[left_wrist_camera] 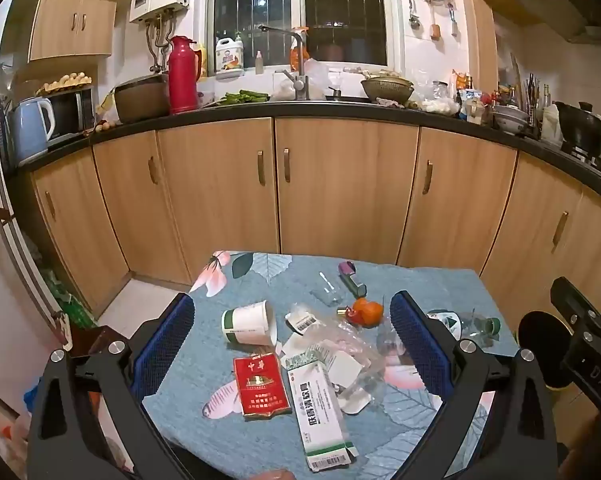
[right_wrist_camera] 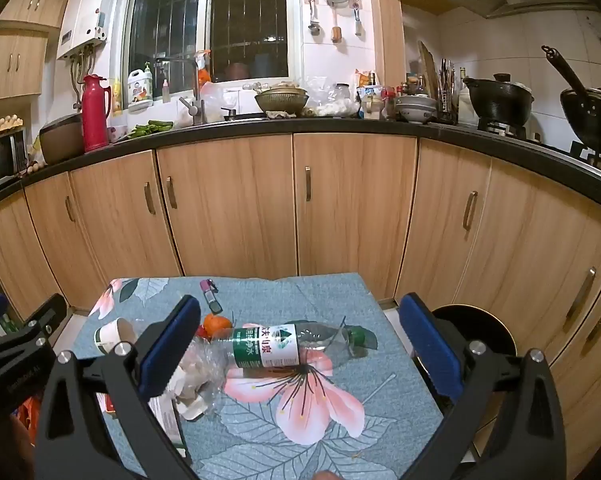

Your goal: Collect trash

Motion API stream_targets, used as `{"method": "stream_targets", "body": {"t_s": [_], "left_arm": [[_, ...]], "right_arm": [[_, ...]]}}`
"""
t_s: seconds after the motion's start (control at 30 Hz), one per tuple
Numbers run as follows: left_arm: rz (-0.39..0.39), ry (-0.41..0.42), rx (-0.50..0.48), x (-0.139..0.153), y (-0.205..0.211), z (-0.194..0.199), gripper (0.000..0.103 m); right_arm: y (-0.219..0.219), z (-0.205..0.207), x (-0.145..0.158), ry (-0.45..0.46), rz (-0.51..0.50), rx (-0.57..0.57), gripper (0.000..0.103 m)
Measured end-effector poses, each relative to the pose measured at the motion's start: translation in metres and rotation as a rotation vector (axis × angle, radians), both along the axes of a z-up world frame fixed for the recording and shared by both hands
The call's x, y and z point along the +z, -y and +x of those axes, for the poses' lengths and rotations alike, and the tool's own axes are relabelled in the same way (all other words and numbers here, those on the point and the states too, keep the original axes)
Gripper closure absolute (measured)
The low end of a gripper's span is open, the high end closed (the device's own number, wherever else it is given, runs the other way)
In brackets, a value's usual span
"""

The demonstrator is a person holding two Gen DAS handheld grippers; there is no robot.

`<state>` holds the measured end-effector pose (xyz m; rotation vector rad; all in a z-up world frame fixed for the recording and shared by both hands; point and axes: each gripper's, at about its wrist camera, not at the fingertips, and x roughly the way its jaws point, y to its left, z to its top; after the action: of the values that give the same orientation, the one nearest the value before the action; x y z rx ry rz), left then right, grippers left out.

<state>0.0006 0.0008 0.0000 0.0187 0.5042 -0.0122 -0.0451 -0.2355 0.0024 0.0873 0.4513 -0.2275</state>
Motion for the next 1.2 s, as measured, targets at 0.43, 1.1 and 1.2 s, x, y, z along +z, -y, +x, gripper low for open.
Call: {"method": "stream_targets", "body": {"t_s": [0.43,1.1,1.2], "left_arm": [[0.009,-0.008,-0.006,-0.0037,-0.0016,0.0017,0.008],[0.014,-0.006,-0.005,-0.0047,-0.0005,-0.0006,0.008],[0.014,-0.007,-0.005,-0.005,-0.0006,-0.0005,0.008]], "right_arm": [[-0.0014,-0.0005,0.0006,0.004,-0.01,0.002,0.003],[-0.0012,-0.0006,0.0006,0.006,-0.009,-0.001,0.003],[-0.0014,-0.0005,0.0005,0.005,-0.009,-0.001,0.003]]}}
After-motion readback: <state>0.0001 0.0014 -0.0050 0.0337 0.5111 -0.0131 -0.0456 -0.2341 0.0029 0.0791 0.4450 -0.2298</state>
